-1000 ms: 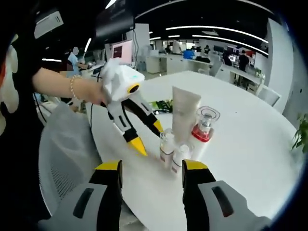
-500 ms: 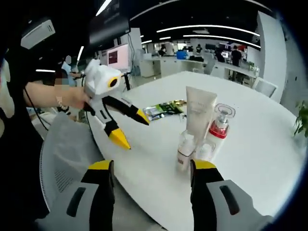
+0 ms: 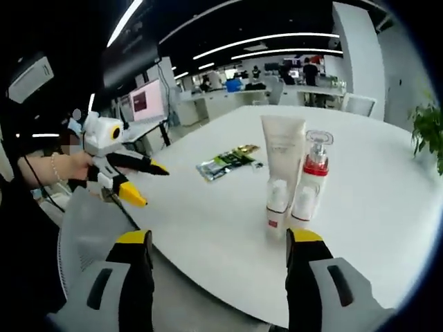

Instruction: Arrange the skincare products in the storage area until every visible bottle or jar stands upright without overlapping.

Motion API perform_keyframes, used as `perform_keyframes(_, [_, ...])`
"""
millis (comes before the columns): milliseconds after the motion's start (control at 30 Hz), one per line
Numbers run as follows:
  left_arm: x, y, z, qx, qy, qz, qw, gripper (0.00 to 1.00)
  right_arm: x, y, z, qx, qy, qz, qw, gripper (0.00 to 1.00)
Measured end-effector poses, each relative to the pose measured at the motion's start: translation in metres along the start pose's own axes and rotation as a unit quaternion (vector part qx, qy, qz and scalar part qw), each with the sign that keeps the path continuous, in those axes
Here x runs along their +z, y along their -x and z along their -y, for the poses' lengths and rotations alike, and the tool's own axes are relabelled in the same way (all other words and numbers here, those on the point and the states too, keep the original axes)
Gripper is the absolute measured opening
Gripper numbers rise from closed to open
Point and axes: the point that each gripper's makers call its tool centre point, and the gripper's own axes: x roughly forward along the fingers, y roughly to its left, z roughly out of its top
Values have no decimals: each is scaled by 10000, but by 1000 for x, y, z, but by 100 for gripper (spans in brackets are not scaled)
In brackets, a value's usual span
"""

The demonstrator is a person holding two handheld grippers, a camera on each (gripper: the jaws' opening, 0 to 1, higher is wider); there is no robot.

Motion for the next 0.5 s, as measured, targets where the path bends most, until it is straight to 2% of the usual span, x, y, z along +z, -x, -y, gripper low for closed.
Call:
perform_keyframes(133, [-2,17,-8,217,138,125,9996,76,-11,0,2,-140,-13,-102,9998,80])
perform_keyframes(167, [-4,23,-14,384,211,163,9989,78,-11,1,6,-280,-56,-36,9996,79])
perform_keyframes(267, [-11,35,-21,656,282,200,9972,88,-6,8,12,-505,-283,268,9980,79])
perform_keyframes(400, [-18,51,-25,870,605,321,9938,91,-4,14,18,-618,-383,322,9968,82])
perform_keyframes(500, [-22,58,-24,916,611,324,9934,93,5,14,14,-606,-516,473,9957,83])
